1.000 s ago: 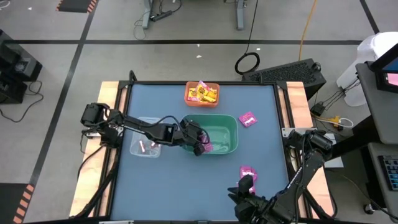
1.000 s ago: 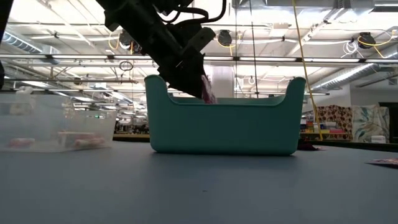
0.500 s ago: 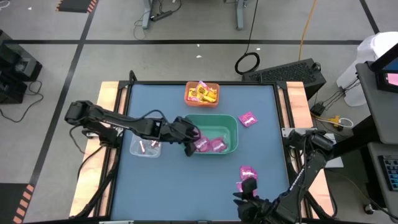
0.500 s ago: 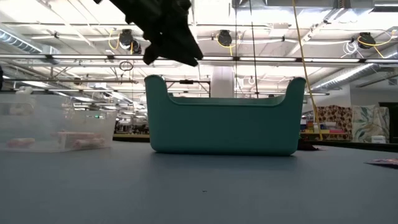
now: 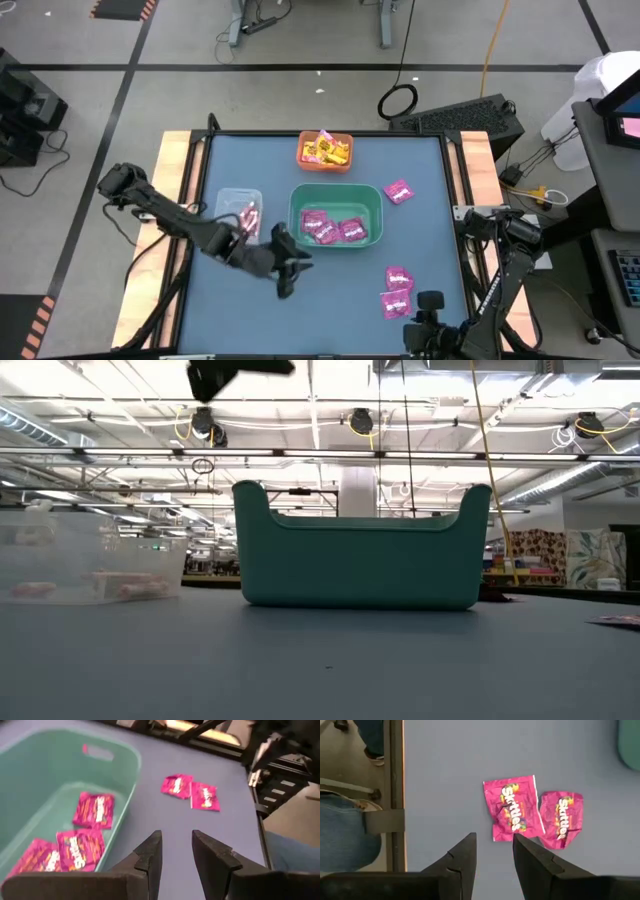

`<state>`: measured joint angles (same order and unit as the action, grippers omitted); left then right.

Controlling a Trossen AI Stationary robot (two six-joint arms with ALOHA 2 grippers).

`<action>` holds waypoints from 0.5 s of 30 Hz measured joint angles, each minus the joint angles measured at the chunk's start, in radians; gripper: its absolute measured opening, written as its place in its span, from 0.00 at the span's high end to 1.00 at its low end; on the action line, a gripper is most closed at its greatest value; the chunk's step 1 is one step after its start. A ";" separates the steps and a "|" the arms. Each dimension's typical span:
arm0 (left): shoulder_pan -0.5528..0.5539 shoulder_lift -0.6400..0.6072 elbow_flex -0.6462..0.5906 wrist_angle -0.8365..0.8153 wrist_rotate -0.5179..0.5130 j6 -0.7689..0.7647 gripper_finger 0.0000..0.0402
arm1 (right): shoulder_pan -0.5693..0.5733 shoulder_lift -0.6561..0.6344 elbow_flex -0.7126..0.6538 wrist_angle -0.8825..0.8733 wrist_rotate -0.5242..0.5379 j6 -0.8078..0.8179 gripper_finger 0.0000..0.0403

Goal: Sort candy
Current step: Put the purple candy into the green bin

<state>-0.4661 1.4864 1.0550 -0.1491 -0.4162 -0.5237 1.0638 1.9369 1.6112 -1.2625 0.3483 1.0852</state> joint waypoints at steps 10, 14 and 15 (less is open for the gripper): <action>-0.124 0.000 0.000 0.036 -0.155 0.042 0.72 | 0.002 0.007 -0.096 0.014 -0.015 0.279 0.53; -0.125 0.000 0.000 0.036 -0.165 0.035 0.72 | 0.002 0.008 -0.174 0.037 -0.007 0.292 0.42; -0.125 0.000 0.000 0.036 -0.172 0.035 0.72 | 0.002 0.008 -0.196 0.051 -0.005 0.284 0.40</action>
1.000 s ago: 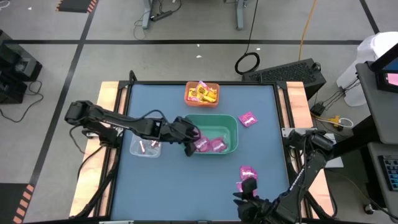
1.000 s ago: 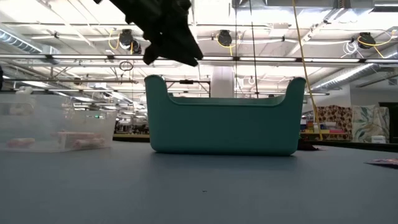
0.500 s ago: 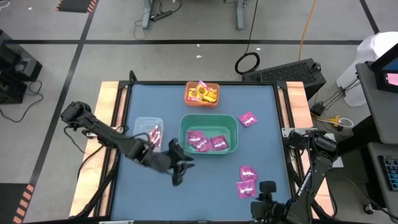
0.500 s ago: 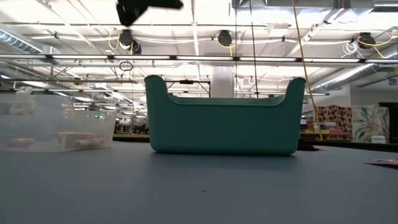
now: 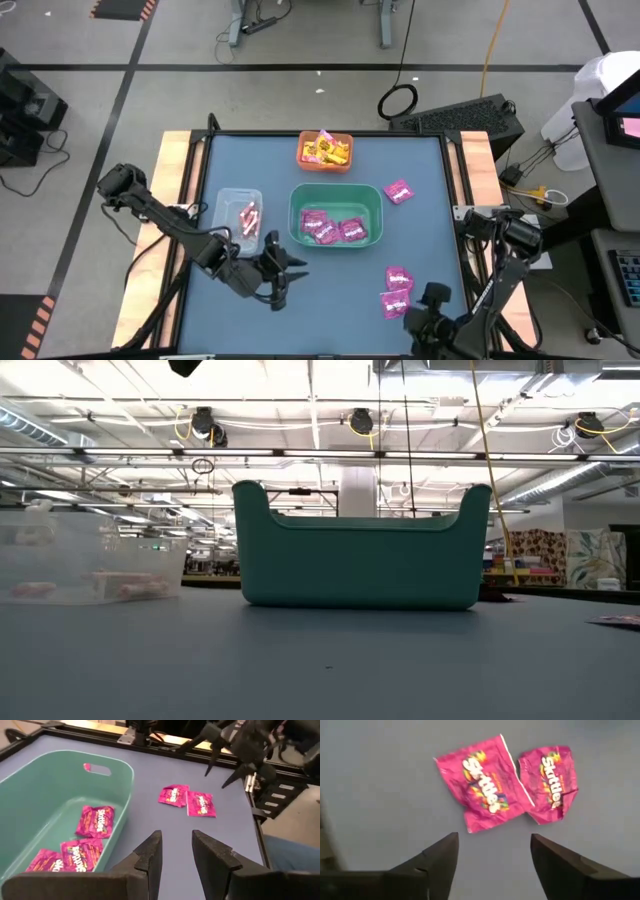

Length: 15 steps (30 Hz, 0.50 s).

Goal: Sort candy
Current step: Put the purple candy into the green bin

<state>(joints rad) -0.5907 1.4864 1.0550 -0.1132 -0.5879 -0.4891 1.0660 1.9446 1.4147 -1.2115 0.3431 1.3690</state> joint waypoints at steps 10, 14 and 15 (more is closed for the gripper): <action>0.000 0.058 0.000 0.039 -0.035 -0.003 0.72 | 0.002 0.001 -0.159 0.241 0.002 0.040 0.36; 0.000 0.080 0.000 0.053 -0.016 -0.003 0.72 | 0.003 -0.002 -0.198 0.282 0.007 0.071 0.36; 0.000 0.082 0.000 0.053 -0.015 -0.003 0.72 | 0.003 -0.003 -0.206 0.291 0.009 0.079 0.36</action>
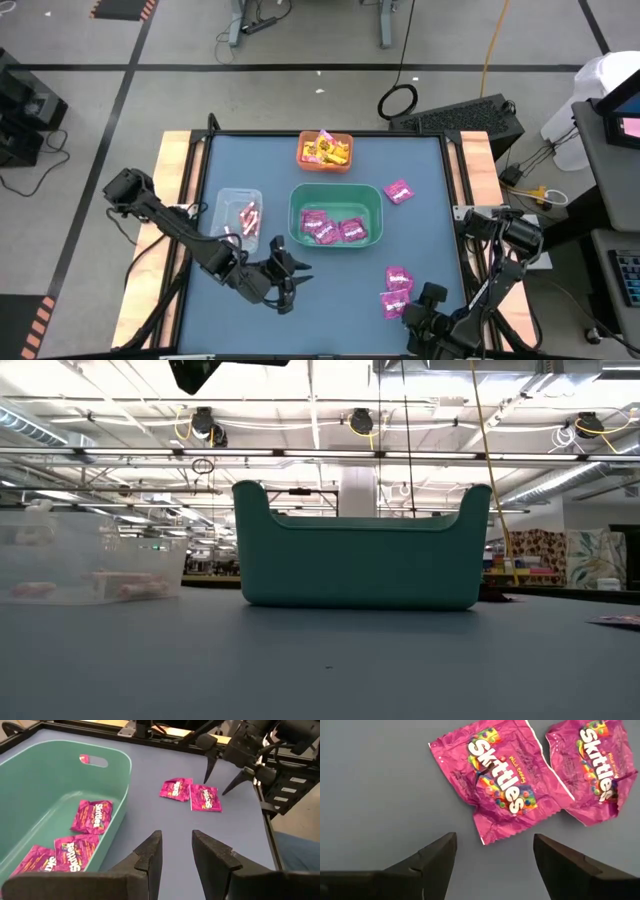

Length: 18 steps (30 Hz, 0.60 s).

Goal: Sort candy
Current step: Put the purple candy into the green bin

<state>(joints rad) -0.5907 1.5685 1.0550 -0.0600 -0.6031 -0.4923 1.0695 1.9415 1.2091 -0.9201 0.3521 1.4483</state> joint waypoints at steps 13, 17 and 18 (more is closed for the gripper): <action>0.000 0.003 0.000 0.037 0.007 0.000 0.72 | -0.004 -0.024 -0.014 0.011 -0.019 0.077 0.41; 0.000 0.003 0.000 0.036 0.028 0.000 0.72 | -0.017 -0.024 -0.014 0.011 -0.019 0.088 0.45; 0.000 0.003 0.000 0.035 0.034 0.000 0.72 | -0.023 -0.024 -0.014 0.012 -0.019 0.088 0.47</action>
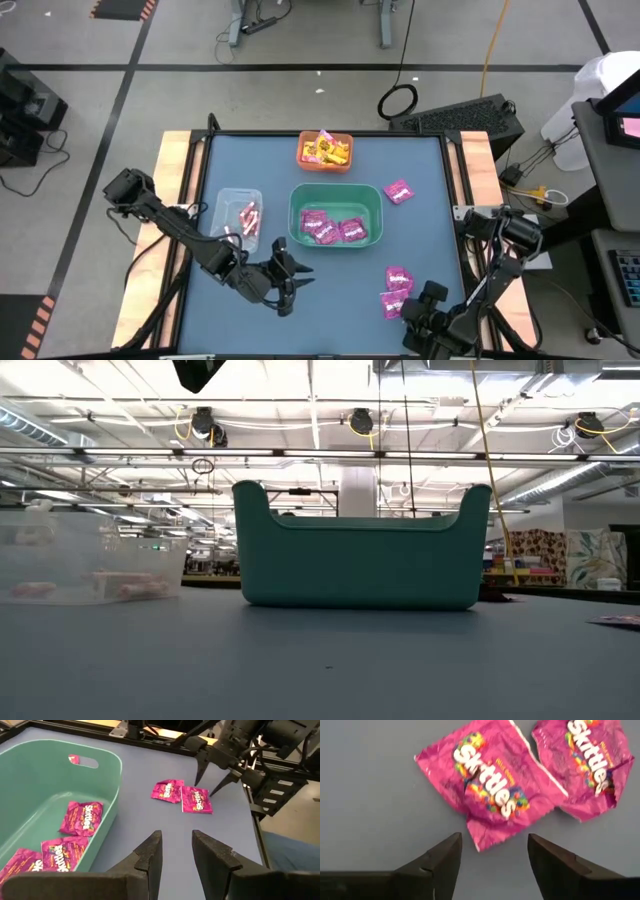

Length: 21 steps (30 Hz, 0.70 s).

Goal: Sort candy
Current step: Put the purple candy into the green bin

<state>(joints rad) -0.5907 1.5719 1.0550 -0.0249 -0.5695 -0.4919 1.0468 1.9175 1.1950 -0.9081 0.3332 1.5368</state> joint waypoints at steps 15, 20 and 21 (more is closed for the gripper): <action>-0.001 0.000 0.000 -0.004 0.023 0.000 0.72 | -0.065 -0.010 -0.079 0.165 -0.043 -0.088 0.76; -0.001 0.000 0.000 -0.005 0.023 0.000 0.72 | -0.062 -0.008 -0.082 0.178 -0.042 -0.121 0.97; -0.001 0.000 0.000 -0.005 0.023 0.000 0.72 | -0.062 -0.009 -0.082 0.178 -0.042 -0.128 0.98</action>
<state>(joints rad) -0.5915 1.5719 1.0550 -0.0296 -0.5461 -0.4915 0.9844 1.9084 1.1133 -0.7300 0.2912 1.4088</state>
